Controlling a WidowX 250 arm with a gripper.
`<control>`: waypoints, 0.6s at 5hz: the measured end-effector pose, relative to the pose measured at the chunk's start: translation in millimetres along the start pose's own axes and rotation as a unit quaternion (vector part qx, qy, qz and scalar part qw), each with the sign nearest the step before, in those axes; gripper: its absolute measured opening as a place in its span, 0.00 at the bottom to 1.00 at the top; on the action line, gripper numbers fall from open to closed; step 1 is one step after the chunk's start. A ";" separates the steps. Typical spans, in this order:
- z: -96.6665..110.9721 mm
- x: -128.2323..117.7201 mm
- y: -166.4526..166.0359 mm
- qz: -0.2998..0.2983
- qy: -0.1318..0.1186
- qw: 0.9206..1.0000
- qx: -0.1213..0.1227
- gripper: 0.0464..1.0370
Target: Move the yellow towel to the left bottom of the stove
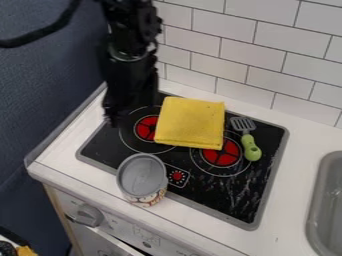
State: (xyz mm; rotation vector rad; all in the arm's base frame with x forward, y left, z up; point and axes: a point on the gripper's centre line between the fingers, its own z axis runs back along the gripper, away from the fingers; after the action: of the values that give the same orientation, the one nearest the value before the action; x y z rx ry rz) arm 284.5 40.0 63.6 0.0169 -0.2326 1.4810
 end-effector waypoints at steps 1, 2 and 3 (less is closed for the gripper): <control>-8.3 -14.9 -16.7 0.046 -0.003 0.999 0.007 0.96; -21.5 -37.0 -33.1 0.074 -0.014 0.997 0.007 0.96; -34.0 -46.4 -52.1 0.090 -0.008 0.996 0.009 0.96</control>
State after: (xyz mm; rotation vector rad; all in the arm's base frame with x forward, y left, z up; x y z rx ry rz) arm 337.5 -5.3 29.6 0.0230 -0.2395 1.6635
